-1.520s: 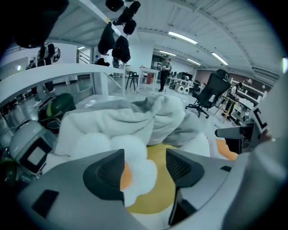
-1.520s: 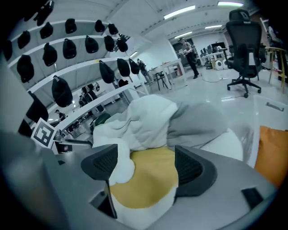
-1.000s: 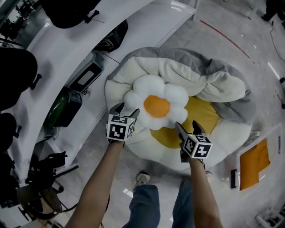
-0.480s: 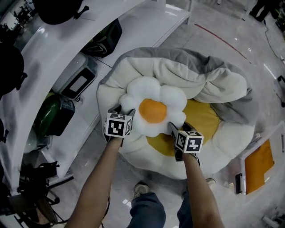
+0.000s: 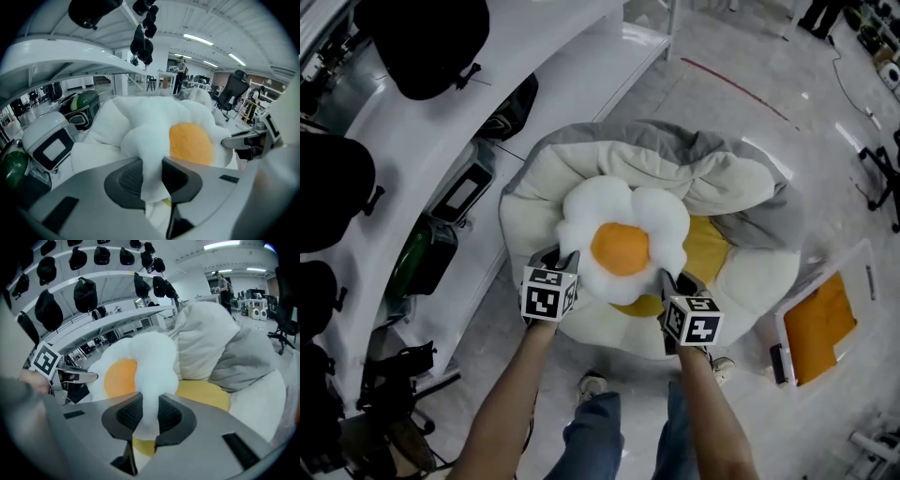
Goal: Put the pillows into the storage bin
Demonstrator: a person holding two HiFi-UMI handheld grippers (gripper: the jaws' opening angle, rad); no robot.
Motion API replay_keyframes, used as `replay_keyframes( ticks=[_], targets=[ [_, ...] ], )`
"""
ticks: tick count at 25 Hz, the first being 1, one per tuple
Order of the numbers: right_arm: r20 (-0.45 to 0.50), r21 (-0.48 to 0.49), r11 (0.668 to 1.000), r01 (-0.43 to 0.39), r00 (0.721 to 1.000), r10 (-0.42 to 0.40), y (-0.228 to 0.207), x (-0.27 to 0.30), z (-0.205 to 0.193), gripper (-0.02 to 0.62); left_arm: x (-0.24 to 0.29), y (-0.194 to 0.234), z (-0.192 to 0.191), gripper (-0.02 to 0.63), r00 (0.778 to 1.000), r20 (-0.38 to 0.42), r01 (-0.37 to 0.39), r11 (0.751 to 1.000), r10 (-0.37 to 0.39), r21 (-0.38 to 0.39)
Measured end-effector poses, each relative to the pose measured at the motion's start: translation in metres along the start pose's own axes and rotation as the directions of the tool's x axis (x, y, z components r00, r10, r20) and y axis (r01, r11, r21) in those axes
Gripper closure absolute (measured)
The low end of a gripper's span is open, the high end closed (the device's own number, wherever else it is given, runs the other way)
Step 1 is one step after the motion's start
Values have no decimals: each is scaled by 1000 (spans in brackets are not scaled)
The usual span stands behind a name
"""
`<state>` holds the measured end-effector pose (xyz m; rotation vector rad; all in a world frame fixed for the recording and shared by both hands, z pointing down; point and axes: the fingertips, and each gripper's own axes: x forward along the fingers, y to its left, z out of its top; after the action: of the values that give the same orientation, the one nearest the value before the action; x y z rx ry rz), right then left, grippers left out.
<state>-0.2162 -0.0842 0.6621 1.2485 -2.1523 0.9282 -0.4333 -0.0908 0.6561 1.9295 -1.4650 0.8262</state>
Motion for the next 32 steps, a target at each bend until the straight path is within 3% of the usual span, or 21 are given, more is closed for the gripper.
replay_keyframes(
  ticks=[7,14,21,27,32],
  targets=[
    [30,109,982,154,987,-158,-57,-122,22,528,-38,-109,63,505,993,-9,119,990,-119,71],
    [86,267,913,309,936,-342,-166,-226,24,523,-27,-259,127,503,968,-22,249,944,-250,217],
    [69,403,795,453,851,-520,-303,-342,-23,522,11,-453,149,502,909,-103,413,839,-404,354],
    [-6,542,634,551,757,-653,-409,-434,-97,520,43,-624,134,500,834,-211,547,708,-510,447],
    [-82,611,526,591,709,-700,-477,-481,-155,517,71,-733,109,500,788,-295,611,624,-541,487]
  ],
)
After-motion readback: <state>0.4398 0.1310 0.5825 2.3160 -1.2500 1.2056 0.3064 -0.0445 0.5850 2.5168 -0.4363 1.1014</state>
